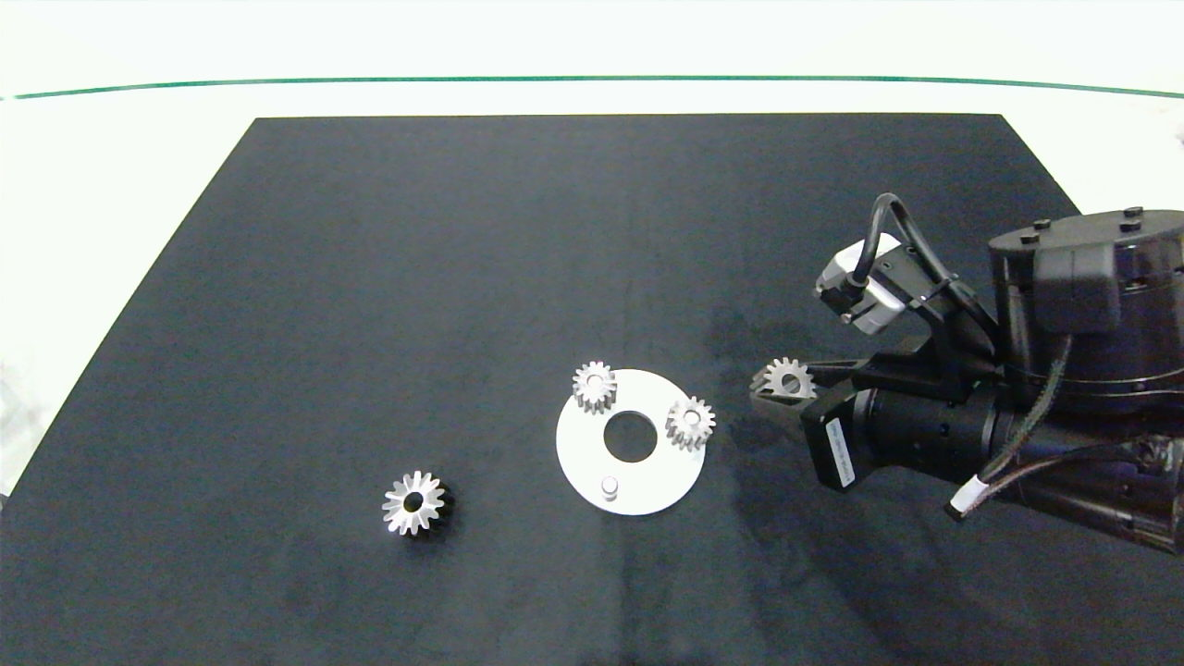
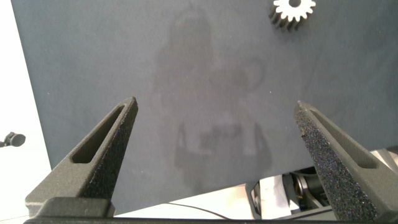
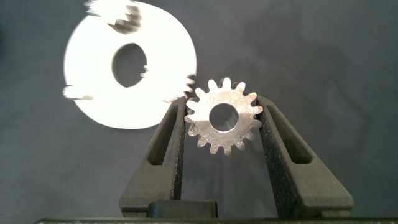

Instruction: Remove an incorrectly installed larger gear and replace it with the correct smaller gear

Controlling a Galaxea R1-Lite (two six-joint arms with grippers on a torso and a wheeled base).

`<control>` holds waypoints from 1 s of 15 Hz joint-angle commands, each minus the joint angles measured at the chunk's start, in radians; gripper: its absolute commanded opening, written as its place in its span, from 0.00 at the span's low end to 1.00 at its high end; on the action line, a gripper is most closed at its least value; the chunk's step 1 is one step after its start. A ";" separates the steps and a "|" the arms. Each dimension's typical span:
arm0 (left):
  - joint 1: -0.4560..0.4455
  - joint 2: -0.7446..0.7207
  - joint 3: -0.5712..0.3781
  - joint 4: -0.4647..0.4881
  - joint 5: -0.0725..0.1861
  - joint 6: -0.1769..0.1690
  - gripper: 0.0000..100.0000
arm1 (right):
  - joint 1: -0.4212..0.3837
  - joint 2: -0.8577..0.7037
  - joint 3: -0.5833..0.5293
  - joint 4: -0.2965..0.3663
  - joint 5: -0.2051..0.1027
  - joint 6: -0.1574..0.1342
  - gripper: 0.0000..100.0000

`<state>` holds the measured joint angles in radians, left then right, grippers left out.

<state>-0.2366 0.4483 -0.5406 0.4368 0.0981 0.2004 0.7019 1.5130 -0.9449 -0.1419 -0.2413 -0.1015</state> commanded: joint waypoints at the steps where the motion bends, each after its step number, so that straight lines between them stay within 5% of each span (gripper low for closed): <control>1: -0.001 -0.046 0.014 0.002 0.000 0.002 1.00 | 0.045 0.033 -0.034 -0.001 -0.001 -0.003 0.25; 15: -0.017 -0.076 0.013 0.002 -0.011 0.020 1.00 | 0.229 0.343 -0.333 0.153 0.008 -0.021 0.25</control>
<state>-0.2515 0.3717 -0.5272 0.4362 0.0866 0.2194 0.9202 1.8228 -1.2666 0.0091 -0.2317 -0.1215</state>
